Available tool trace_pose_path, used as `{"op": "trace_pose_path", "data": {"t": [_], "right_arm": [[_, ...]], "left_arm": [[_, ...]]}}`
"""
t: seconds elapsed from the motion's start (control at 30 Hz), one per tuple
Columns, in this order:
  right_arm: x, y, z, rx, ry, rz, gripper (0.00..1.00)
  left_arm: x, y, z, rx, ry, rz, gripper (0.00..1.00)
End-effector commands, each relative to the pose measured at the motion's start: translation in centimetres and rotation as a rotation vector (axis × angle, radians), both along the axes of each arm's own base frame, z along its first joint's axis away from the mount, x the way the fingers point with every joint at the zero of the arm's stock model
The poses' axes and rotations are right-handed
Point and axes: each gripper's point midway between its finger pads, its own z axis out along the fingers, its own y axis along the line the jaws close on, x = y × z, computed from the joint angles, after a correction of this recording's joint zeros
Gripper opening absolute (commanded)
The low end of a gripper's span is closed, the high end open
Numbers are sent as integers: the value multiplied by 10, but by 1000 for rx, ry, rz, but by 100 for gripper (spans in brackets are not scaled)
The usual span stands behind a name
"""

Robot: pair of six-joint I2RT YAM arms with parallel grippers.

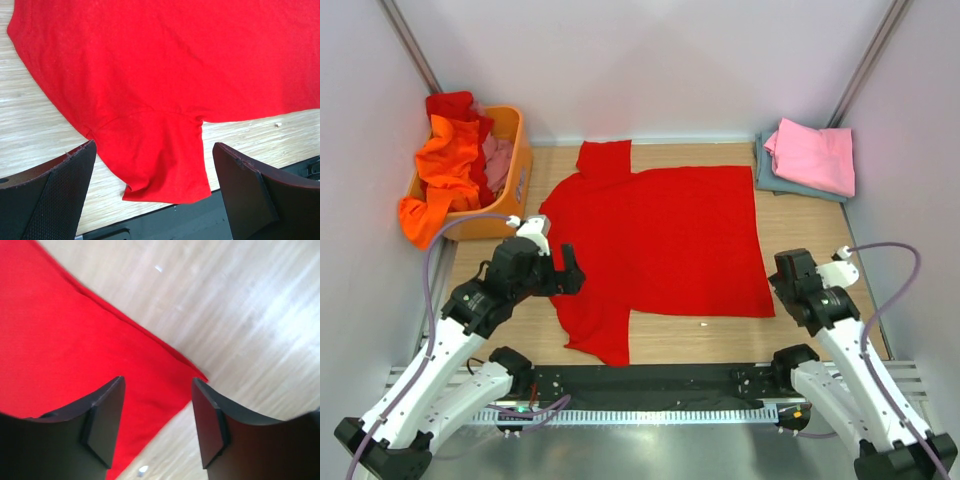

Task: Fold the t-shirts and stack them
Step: Flatten the tshirt out

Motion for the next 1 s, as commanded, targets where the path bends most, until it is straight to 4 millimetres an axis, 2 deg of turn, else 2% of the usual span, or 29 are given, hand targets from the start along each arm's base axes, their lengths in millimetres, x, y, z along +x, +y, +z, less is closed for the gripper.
{"op": "trace_pose_path", "data": {"t": [0.0,0.03,0.13,0.17,0.27,0.37,0.43,0.5,0.53,0.57,0.6,0.63,0.7,0.77,0.8,0.83,0.87,0.97], "right_arm": [[15,-14,54,-47,-184,-44,63],[21,-12,64,-73,-199,13,64],[37,13,65,-25,-206,167,64],[39,28,61,4,-187,260,64],[52,51,42,48,-146,380,66],[63,93,25,157,-97,581,66],[64,136,32,218,-142,782,66],[61,165,34,209,-150,912,68],[54,191,44,192,-162,1004,68],[51,205,35,181,-111,1050,68],[47,217,35,161,-95,1103,68],[40,238,42,116,-92,1162,68],[37,260,41,60,-62,1216,69],[24,279,35,39,-41,1277,70],[22,285,25,35,-14,1290,70],[22,291,23,41,-19,1300,70],[17,296,17,49,-7,1323,70],[15,297,2,39,29,1340,70]], "left_arm": [[4,-4,4,-7,-29,-16,100],[4,-3,4,-6,-29,-15,100],[5,-3,2,3,-24,-9,100],[6,-2,2,6,-22,-1,100],[9,1,-4,30,-3,22,100],[11,6,-9,56,26,53,100],[11,7,-13,61,47,71,100],[12,11,-17,83,76,107,99],[9,10,-22,76,110,129,98],[7,8,-30,81,145,140,98],[5,6,-34,82,169,151,97],[-3,-1,-41,73,214,168,96],[-12,-1,-53,118,258,206,97],[-36,-8,-67,138,316,233,99],[-42,-6,-72,151,317,264,100],[-61,-12,-78,179,338,225,100],[-70,-14,-87,156,364,281,100],[-98,-16,-100,194,365,274,100]]}}
